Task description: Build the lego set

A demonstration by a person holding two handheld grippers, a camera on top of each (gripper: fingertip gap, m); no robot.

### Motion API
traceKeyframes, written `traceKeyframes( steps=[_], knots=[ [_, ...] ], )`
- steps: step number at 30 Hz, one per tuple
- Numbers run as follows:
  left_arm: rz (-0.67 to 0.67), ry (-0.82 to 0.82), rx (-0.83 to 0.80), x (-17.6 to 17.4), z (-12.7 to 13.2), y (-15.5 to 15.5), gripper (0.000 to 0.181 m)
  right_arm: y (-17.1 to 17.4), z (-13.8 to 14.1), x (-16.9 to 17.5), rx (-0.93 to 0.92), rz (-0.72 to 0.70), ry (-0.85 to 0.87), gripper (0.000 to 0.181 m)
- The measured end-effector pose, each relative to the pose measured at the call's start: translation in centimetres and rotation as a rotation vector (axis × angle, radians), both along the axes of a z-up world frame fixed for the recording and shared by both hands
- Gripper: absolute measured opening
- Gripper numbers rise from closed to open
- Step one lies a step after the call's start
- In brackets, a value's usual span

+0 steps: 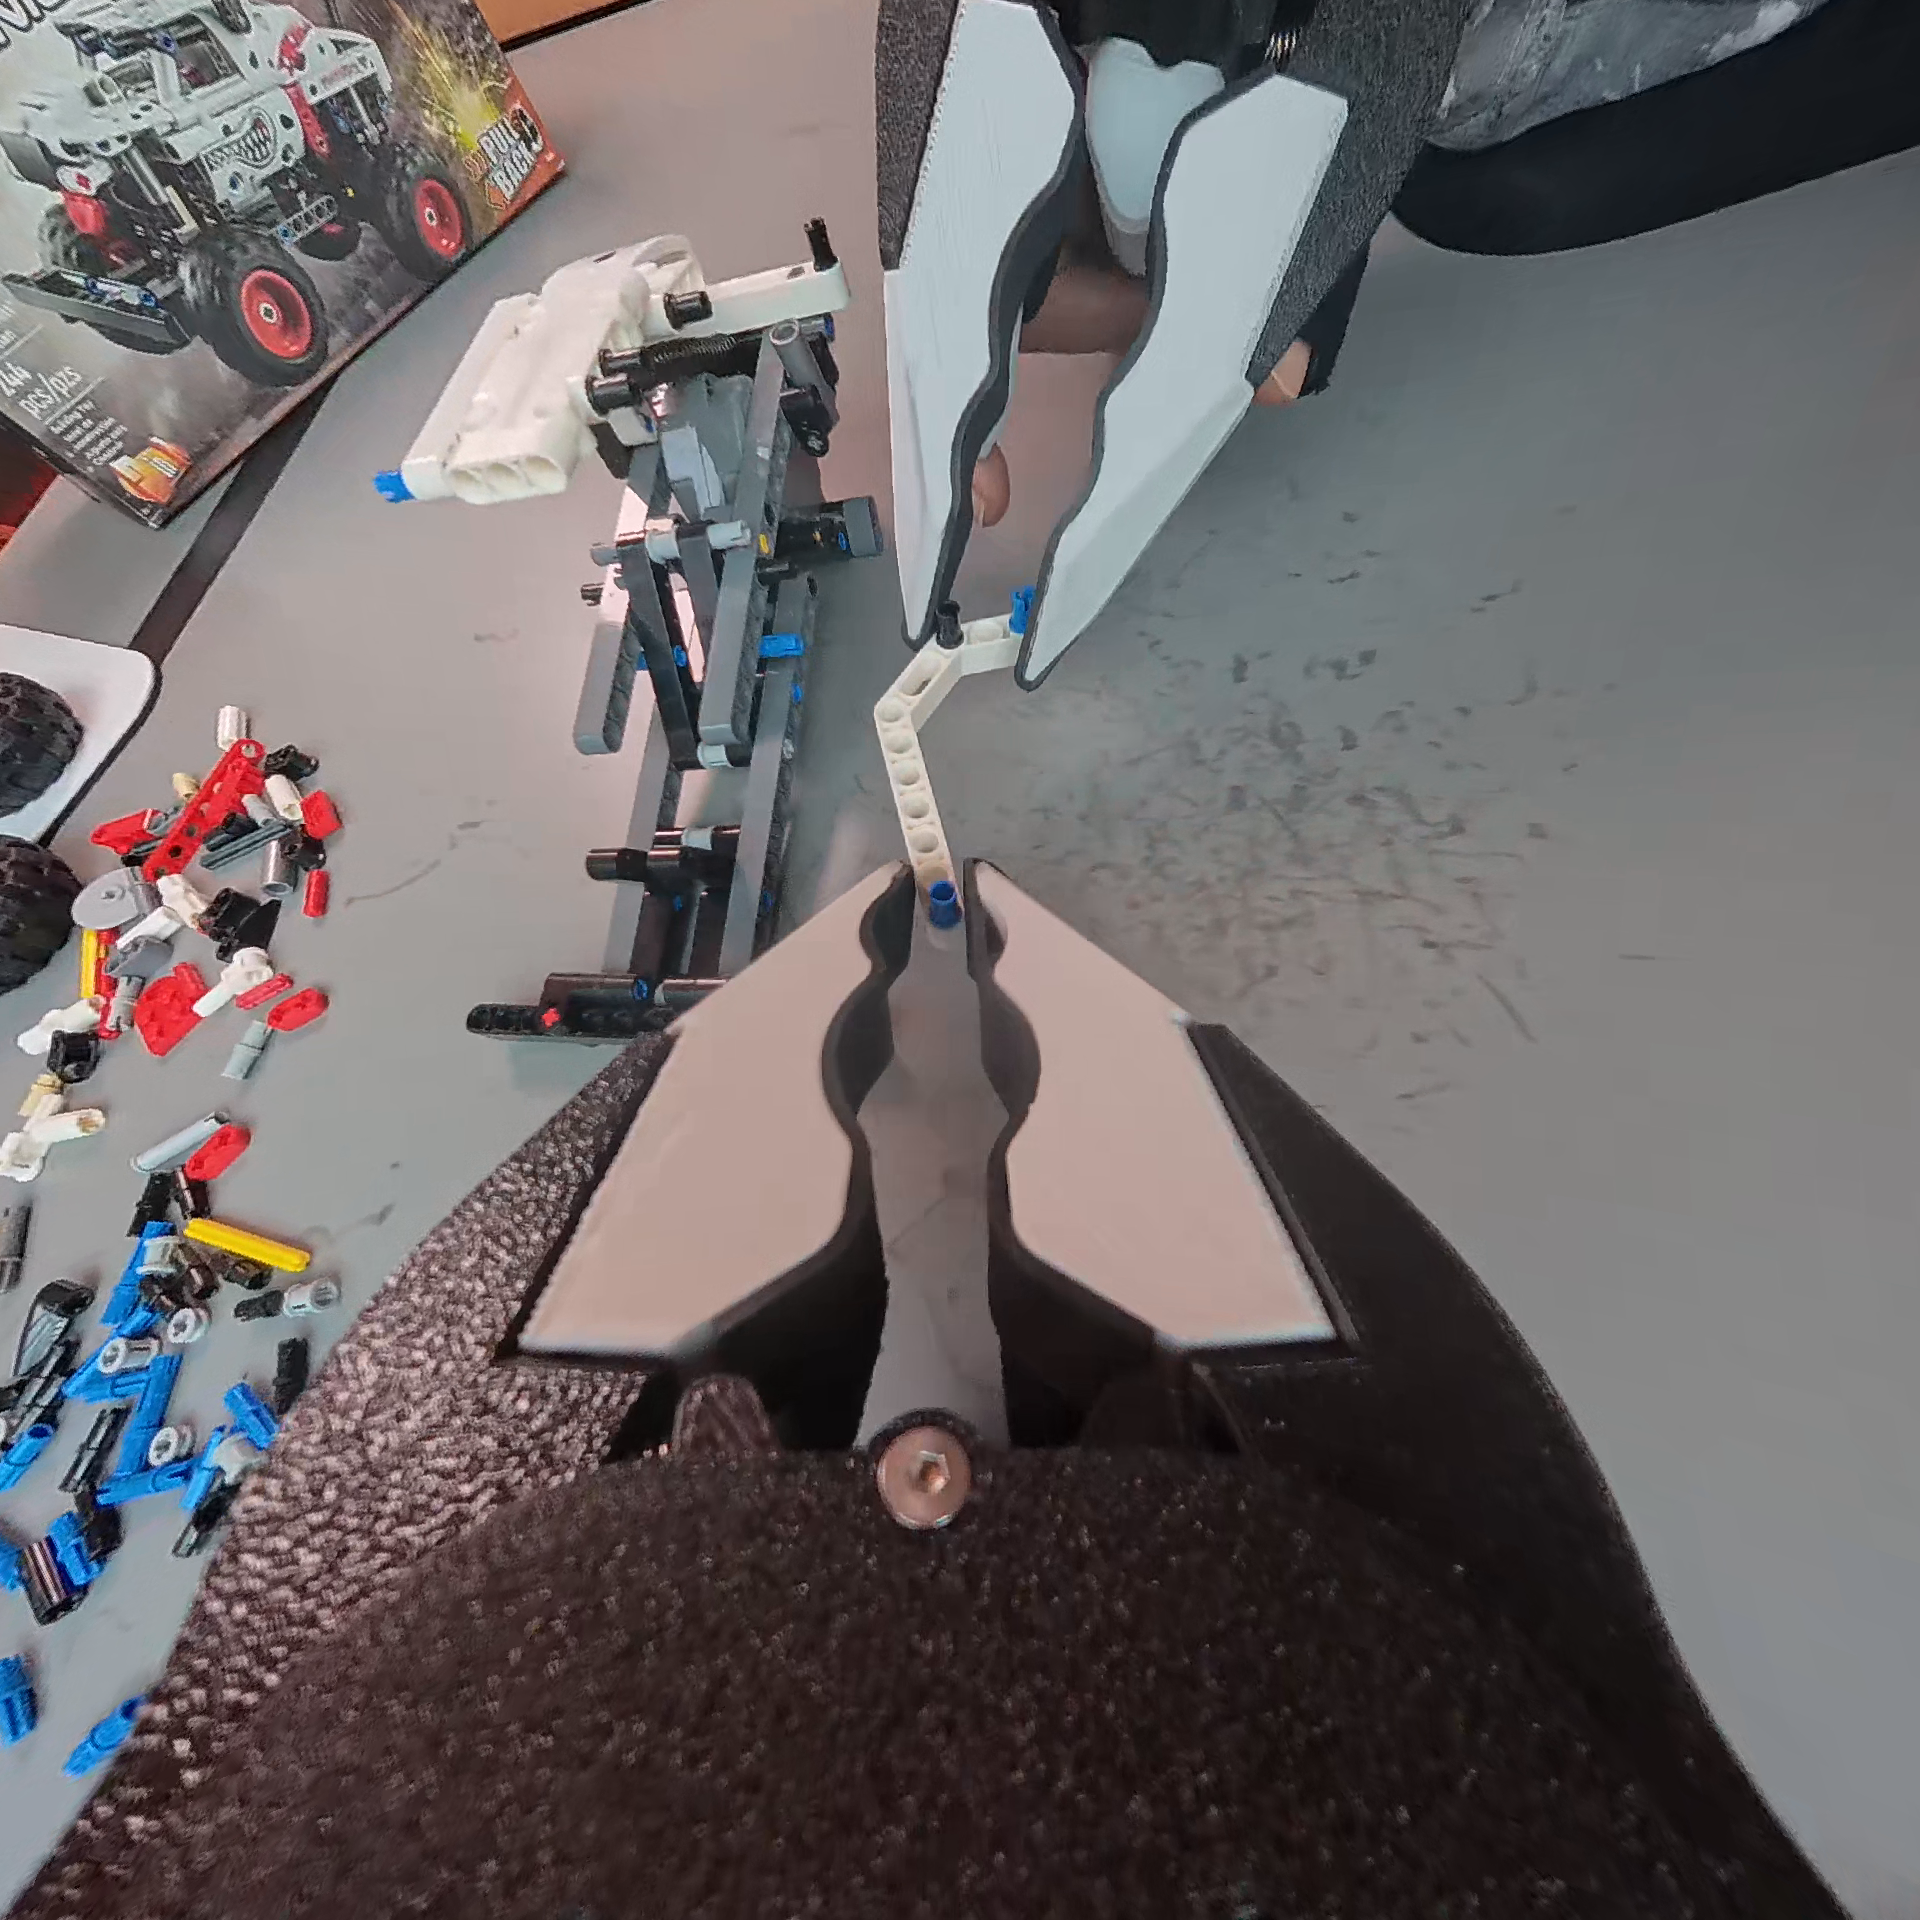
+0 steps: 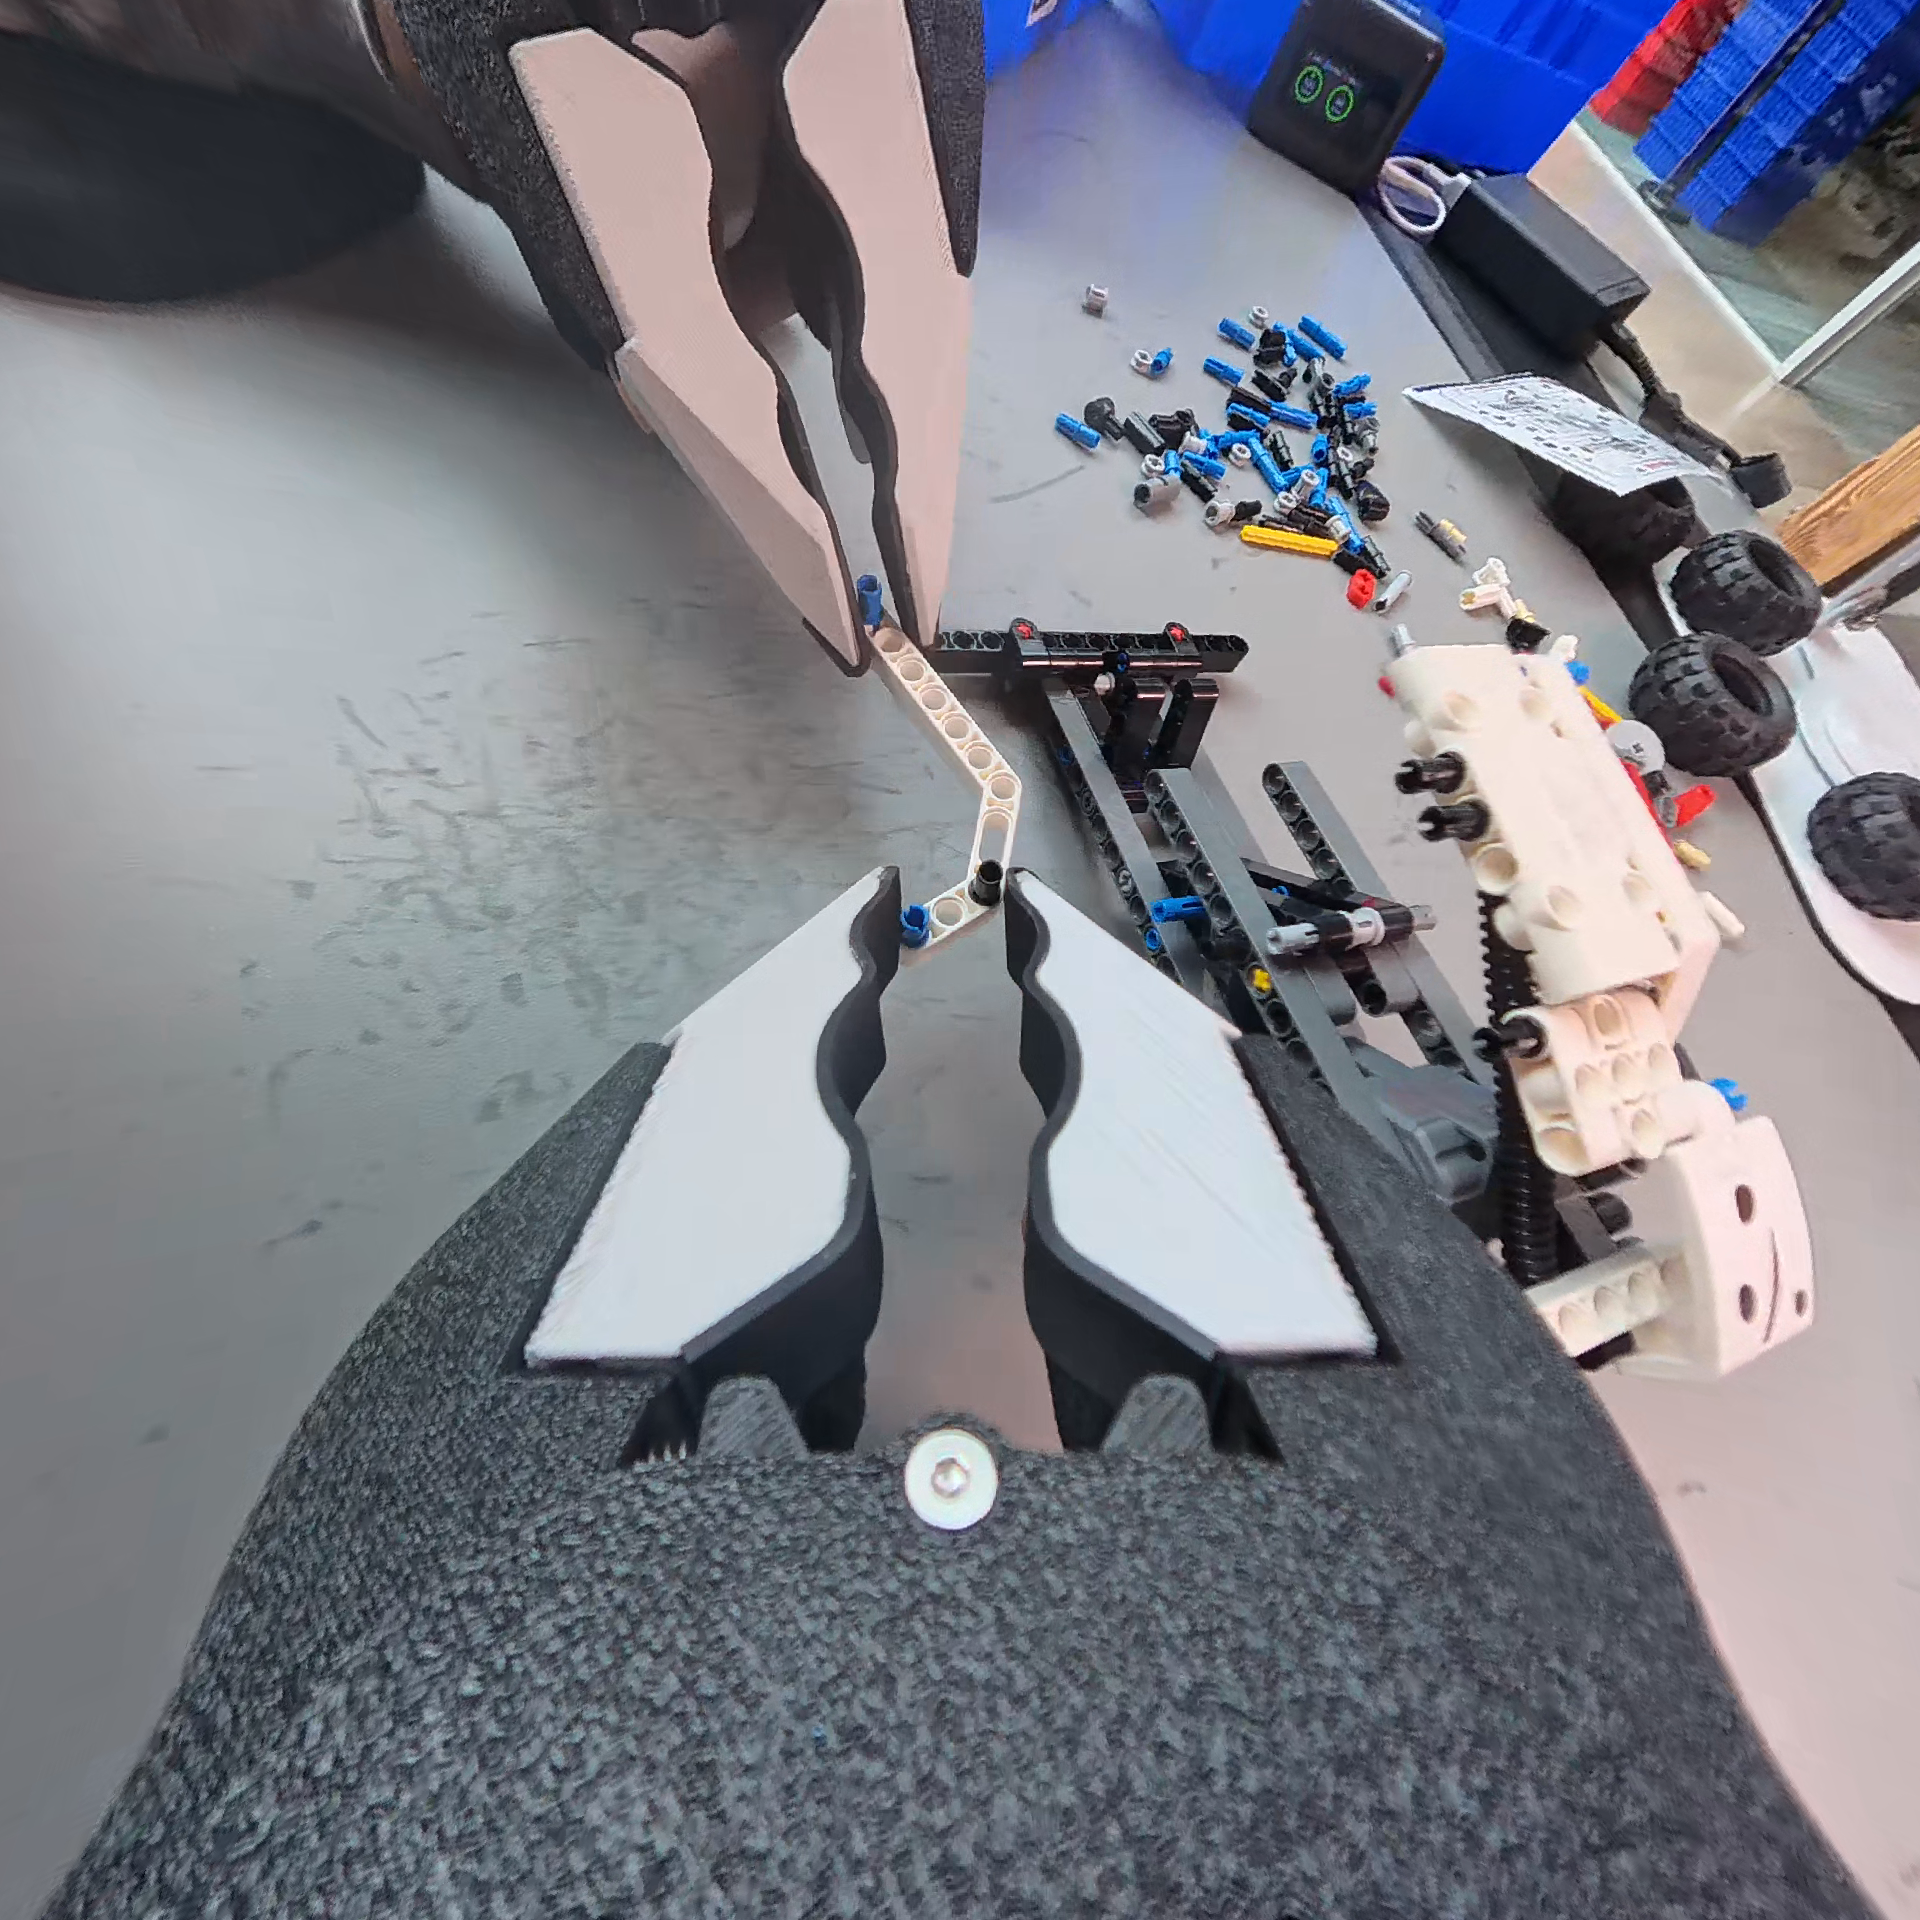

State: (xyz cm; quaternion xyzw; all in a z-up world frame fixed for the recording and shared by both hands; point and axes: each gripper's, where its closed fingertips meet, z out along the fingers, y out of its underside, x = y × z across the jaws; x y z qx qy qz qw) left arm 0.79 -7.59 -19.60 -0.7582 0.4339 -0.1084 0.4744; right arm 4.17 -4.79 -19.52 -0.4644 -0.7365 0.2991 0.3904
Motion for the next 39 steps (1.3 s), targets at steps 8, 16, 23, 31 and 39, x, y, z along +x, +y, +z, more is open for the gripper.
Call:
traceKeyframes(
  steps=[8,16,23,31,39],
  knots=[
    [0.129,-0.219,-0.111,-0.6,1.6,0.2,0.009,-0.1,0.4,-0.8,0.224,-0.016,0.069,0.021],
    [0.158,-0.31,-0.122,-0.6,2.7,0.2,0.008,-0.1,1.1,-1.3,0.298,-0.05,0.11,0.018],
    [0.181,-0.397,-0.113,-0.9,3.9,0.3,0.008,-0.2,2.3,-1.5,0.27,-0.07,0.176,0.017],
    [0.255,-0.365,-0.119,-2.0,3.2,0.9,0.008,0.5,2.7,-1.5,0.253,-0.101,0.206,0.022],
    [0.311,-0.317,-0.098,-2.1,2.8,1.4,0.008,0.0,2.2,-1.9,0.307,-0.084,0.199,0.033]
  ],
)
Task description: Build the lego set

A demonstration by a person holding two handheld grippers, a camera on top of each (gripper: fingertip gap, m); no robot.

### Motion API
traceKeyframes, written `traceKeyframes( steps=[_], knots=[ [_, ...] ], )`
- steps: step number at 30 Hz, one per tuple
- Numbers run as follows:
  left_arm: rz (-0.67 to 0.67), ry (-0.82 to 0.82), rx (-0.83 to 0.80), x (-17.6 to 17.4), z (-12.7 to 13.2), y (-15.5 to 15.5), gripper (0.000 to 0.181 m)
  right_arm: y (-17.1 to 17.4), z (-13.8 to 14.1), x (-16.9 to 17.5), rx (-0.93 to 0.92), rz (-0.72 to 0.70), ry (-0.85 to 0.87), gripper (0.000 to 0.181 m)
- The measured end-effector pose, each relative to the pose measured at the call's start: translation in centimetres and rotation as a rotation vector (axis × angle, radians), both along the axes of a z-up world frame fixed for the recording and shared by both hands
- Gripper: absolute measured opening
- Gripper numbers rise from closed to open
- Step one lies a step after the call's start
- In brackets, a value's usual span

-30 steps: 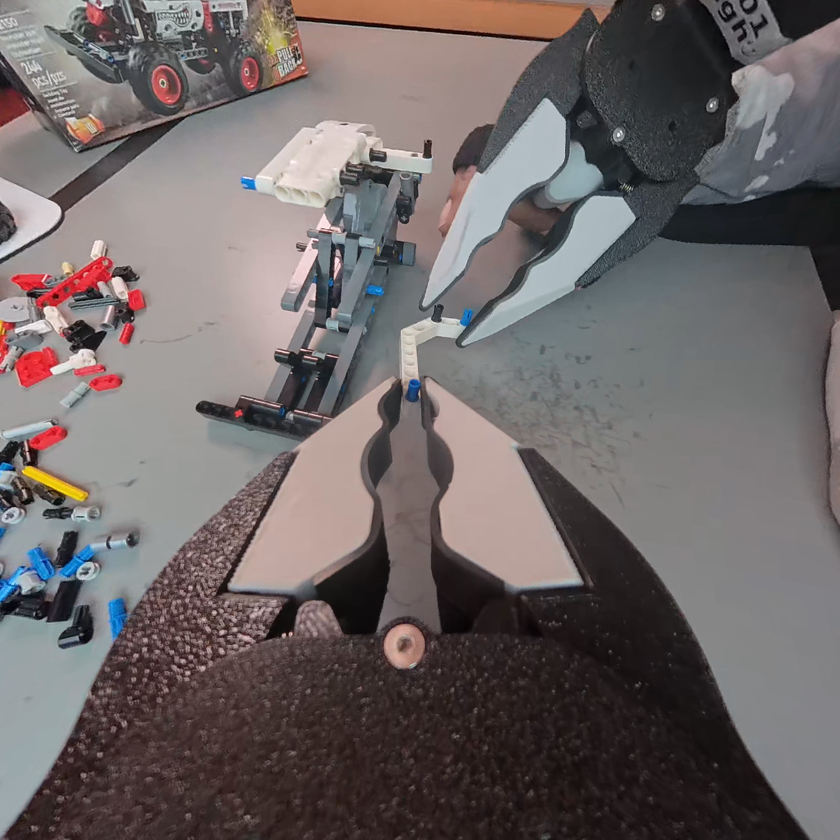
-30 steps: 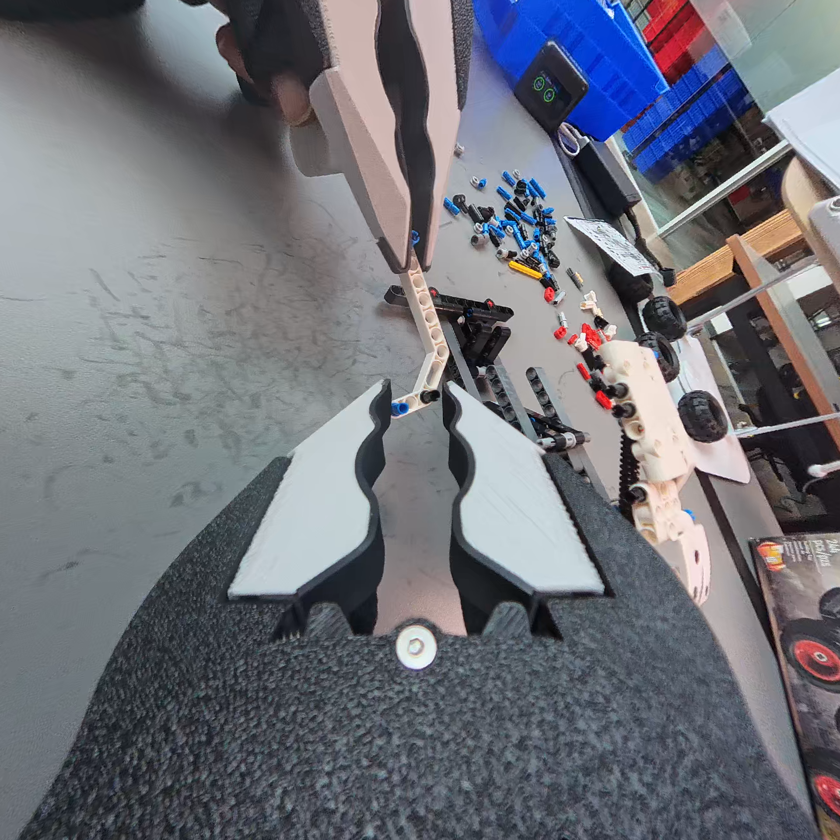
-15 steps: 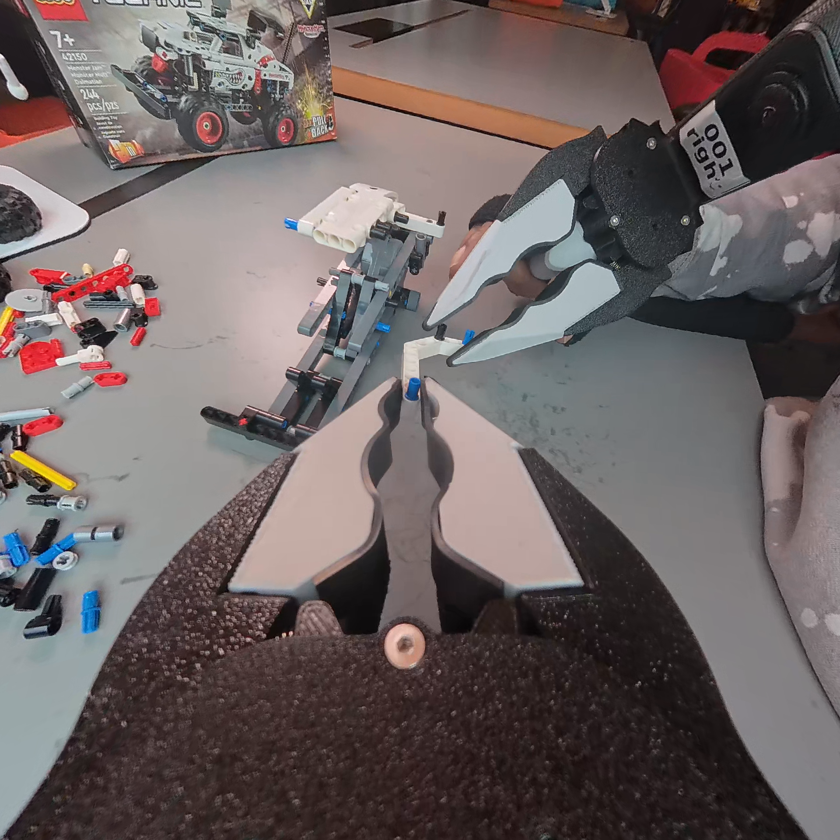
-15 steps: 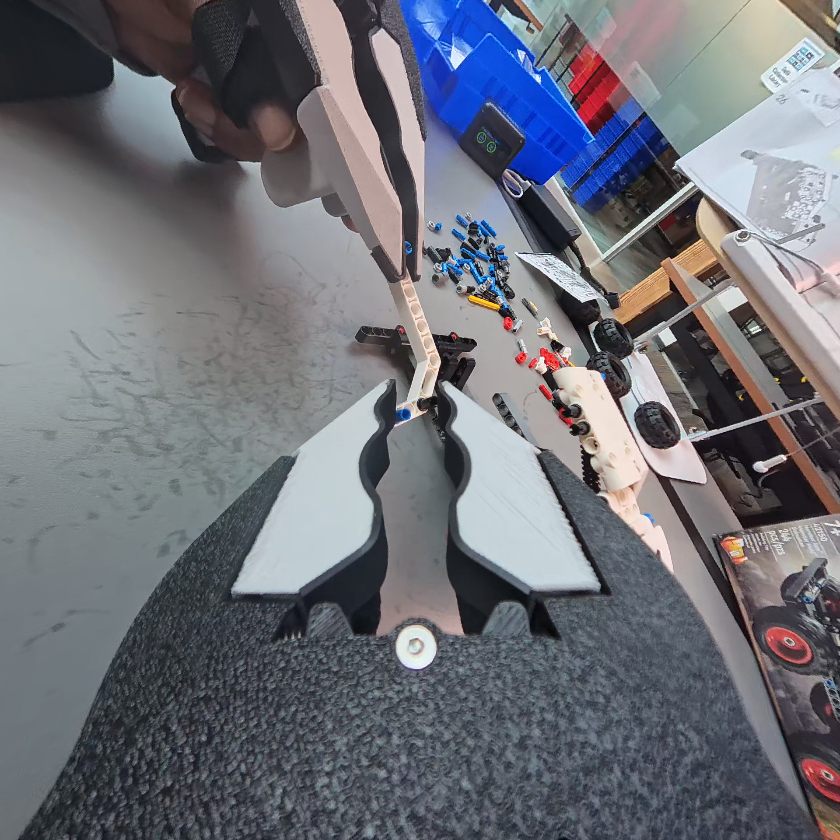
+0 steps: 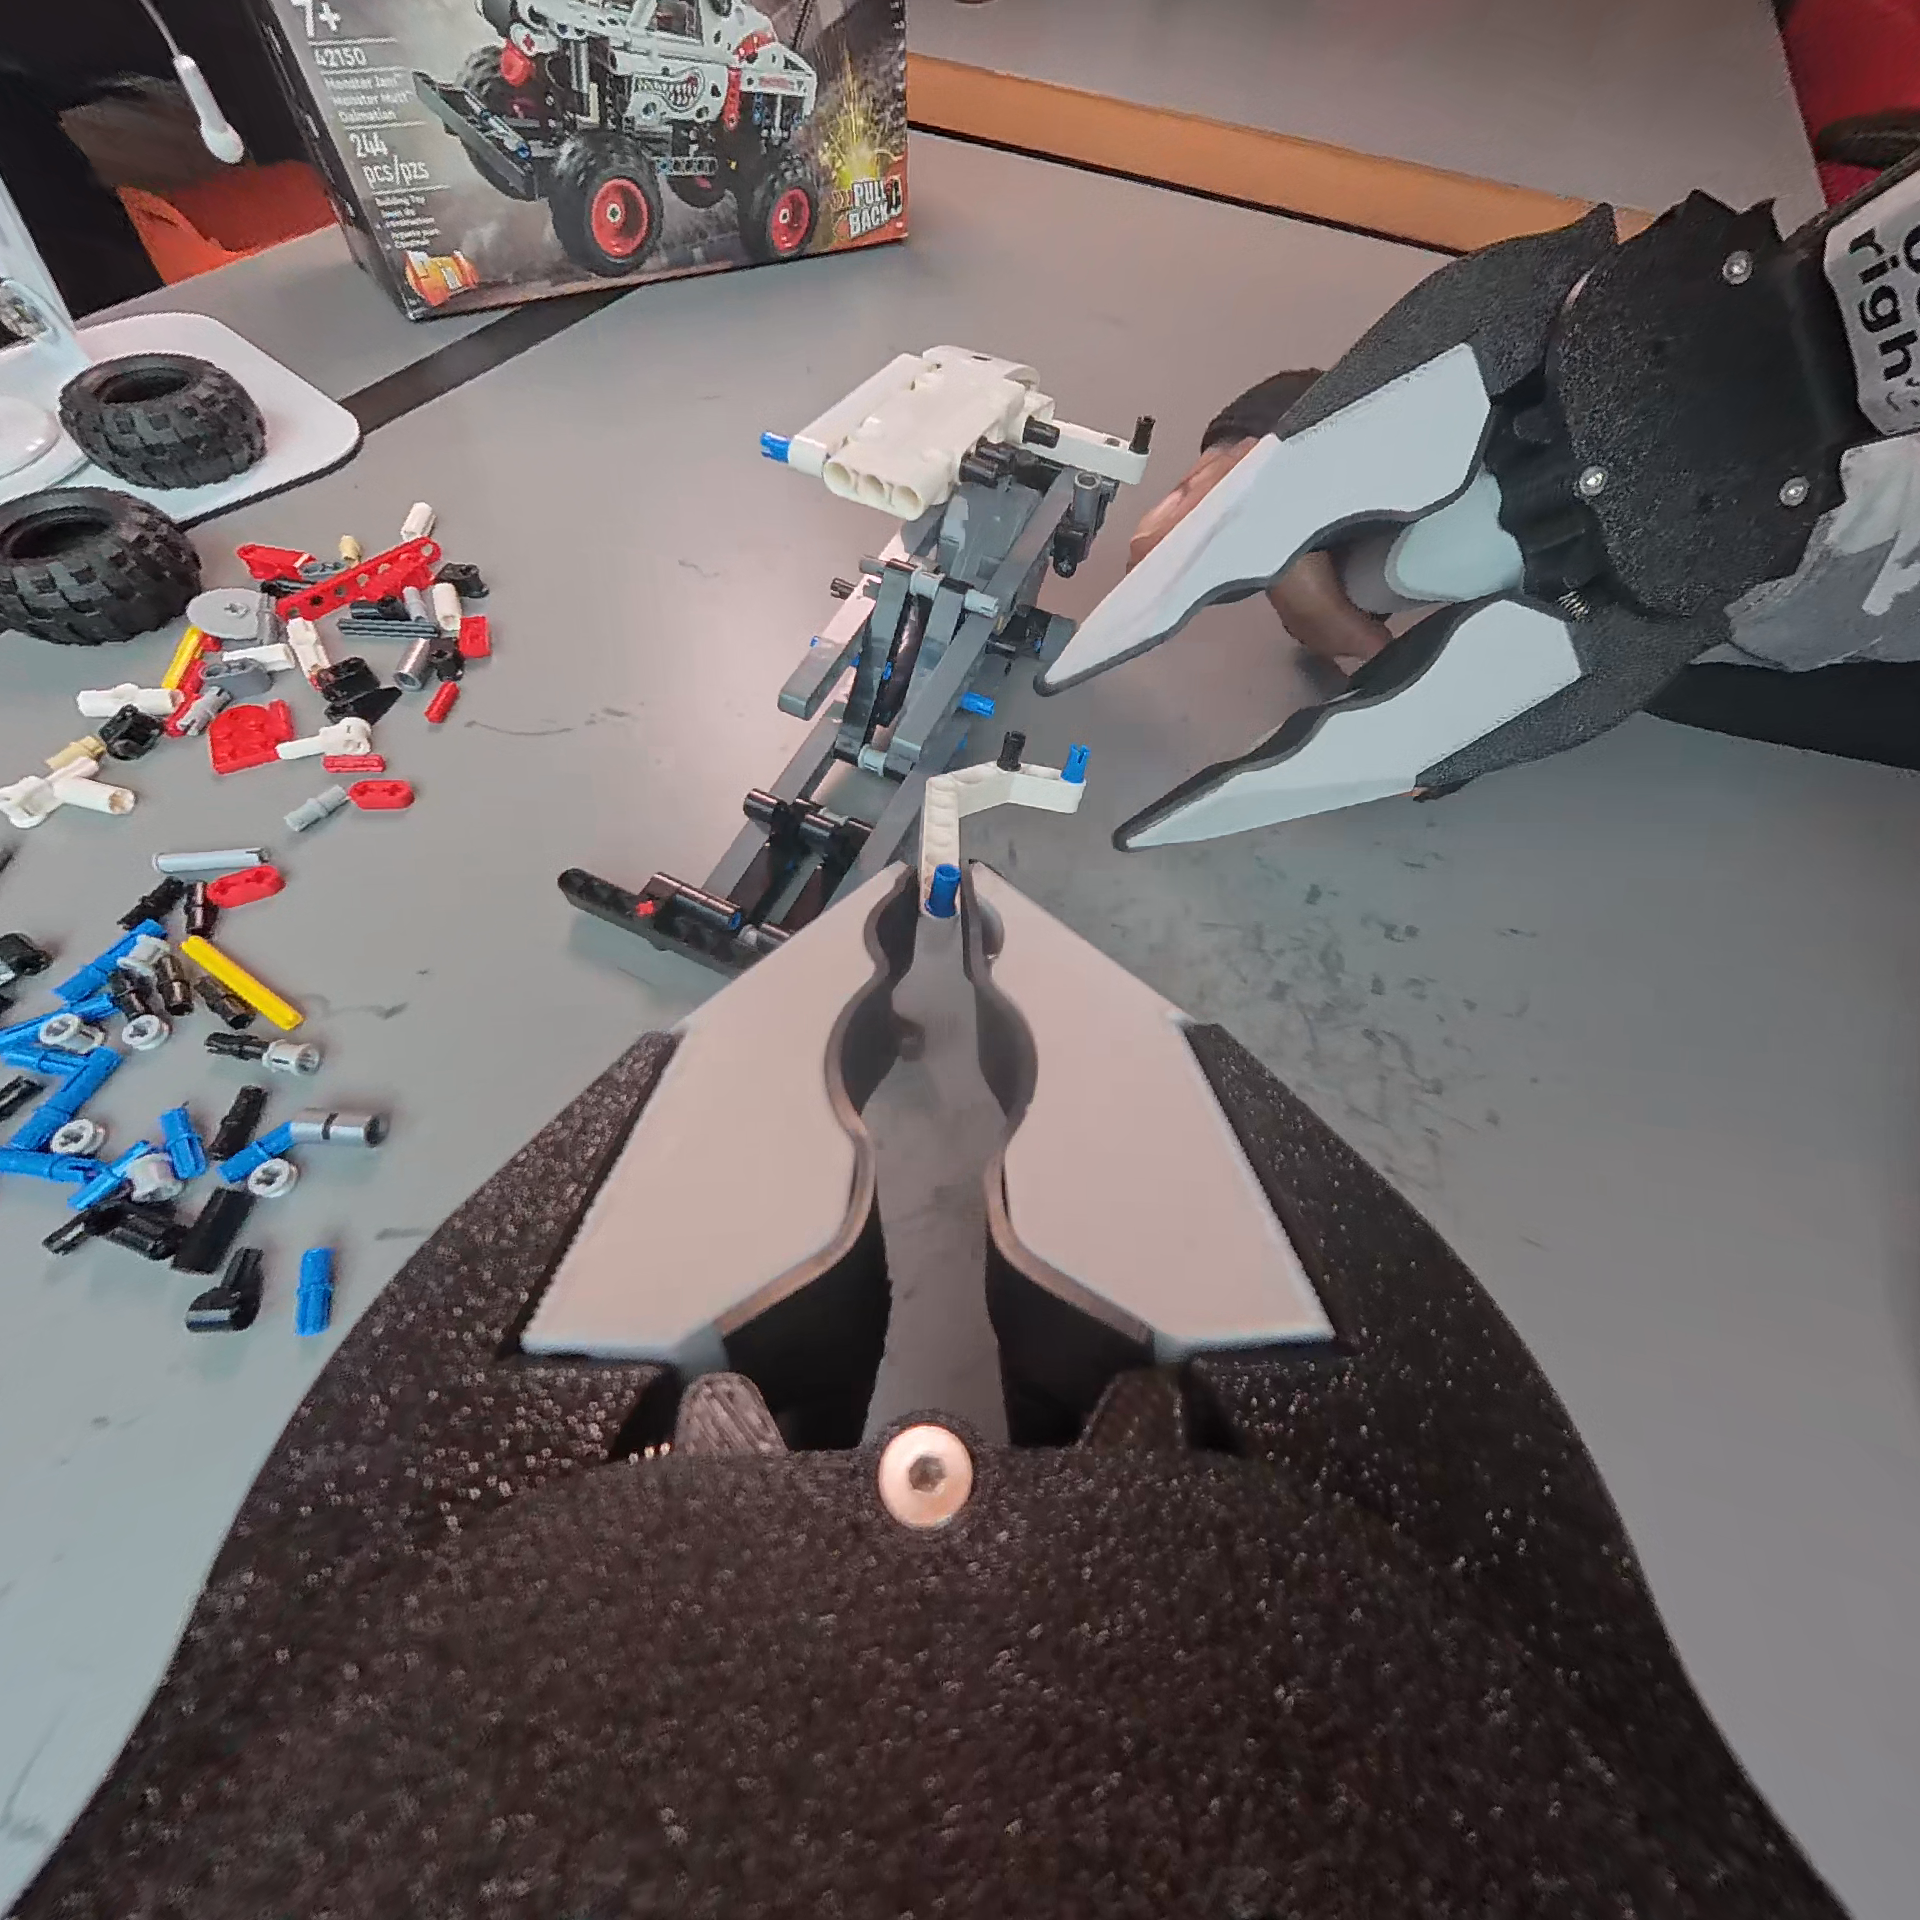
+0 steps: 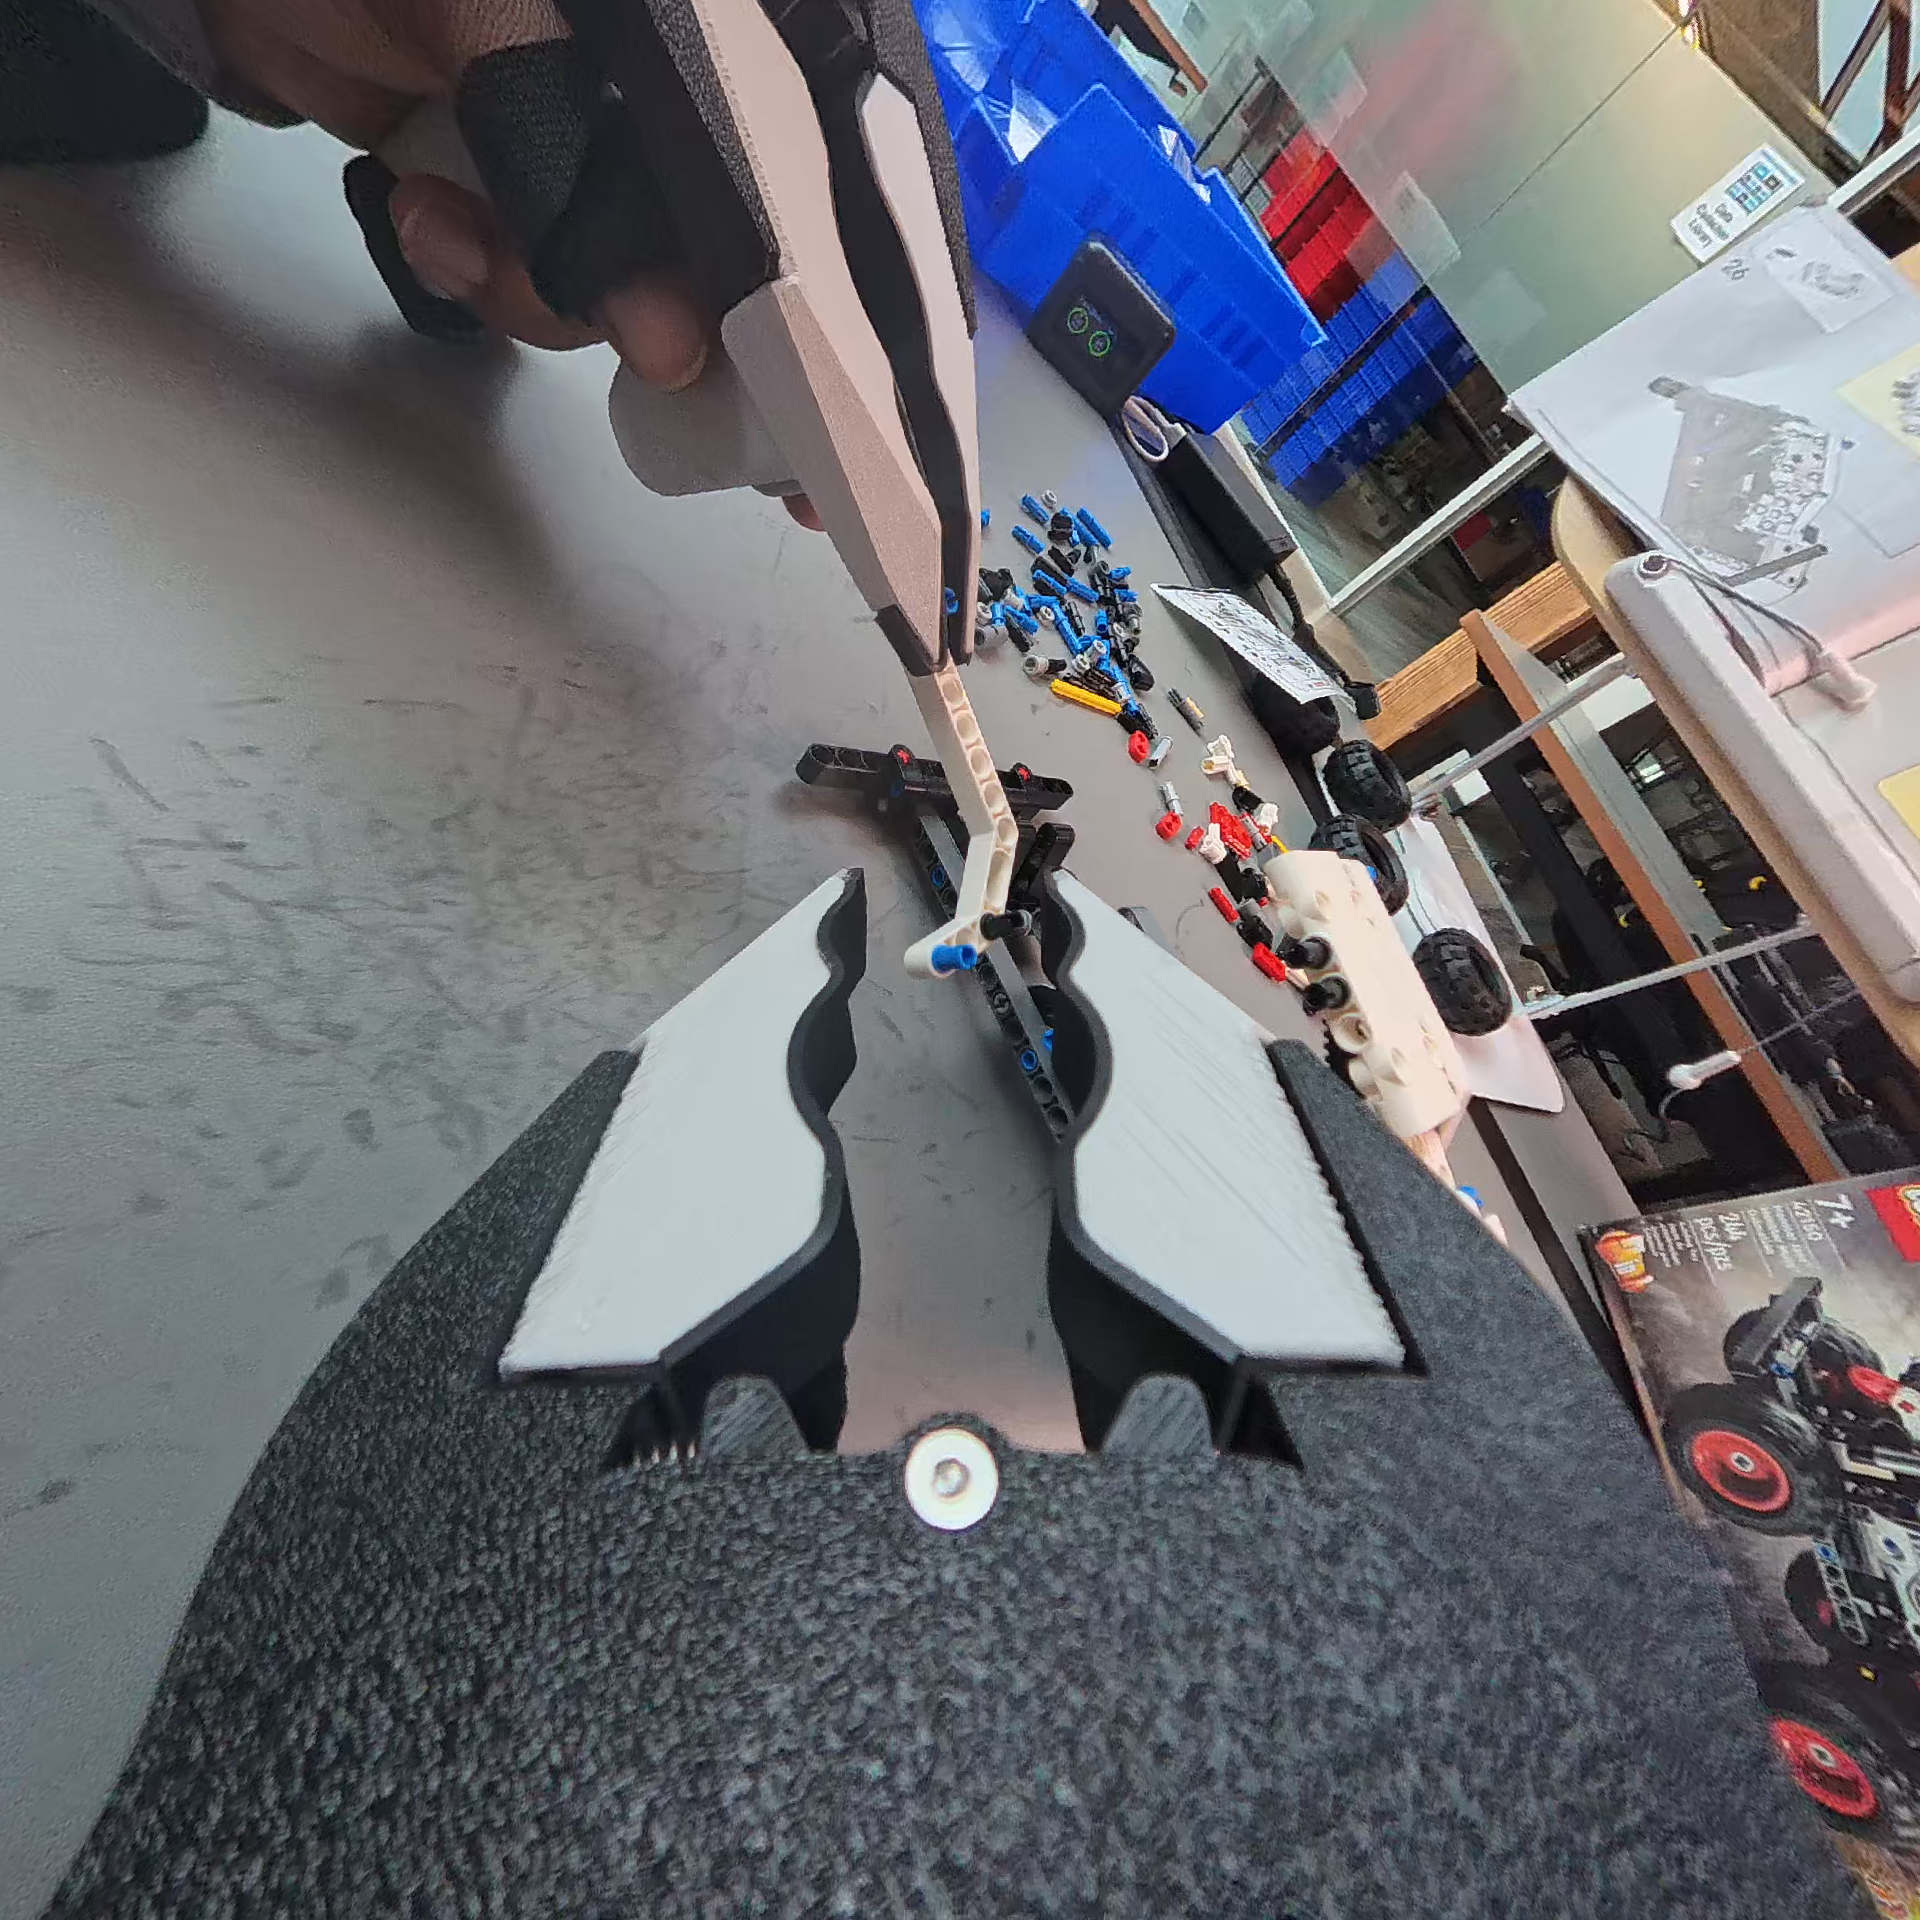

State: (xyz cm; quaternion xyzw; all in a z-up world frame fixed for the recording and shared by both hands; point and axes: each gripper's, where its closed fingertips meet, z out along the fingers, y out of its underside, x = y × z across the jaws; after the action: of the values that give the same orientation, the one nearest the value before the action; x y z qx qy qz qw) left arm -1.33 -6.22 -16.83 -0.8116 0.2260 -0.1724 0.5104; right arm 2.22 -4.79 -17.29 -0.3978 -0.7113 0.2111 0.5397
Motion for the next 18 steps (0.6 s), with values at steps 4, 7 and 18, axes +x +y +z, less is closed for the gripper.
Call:
traceKeyframes(
  steps=[4,7,18],
  knots=[
    [-0.05,-0.003,0.023,1.7,0.3,-0.3,0.008,0.8,-0.2,-0.2,0.058,-0.034,-0.008,0.033],
    [-0.077,0.008,0.089,2.2,1.1,-0.5,0.008,1.0,0.2,-0.1,0.026,-0.046,0.011,0.033],
    [-0.158,0.12,0.417,3.0,4.8,-1.9,0.007,-1.1,3.8,0.8,-0.903,0.149,0.086,0.04]
  ],
)
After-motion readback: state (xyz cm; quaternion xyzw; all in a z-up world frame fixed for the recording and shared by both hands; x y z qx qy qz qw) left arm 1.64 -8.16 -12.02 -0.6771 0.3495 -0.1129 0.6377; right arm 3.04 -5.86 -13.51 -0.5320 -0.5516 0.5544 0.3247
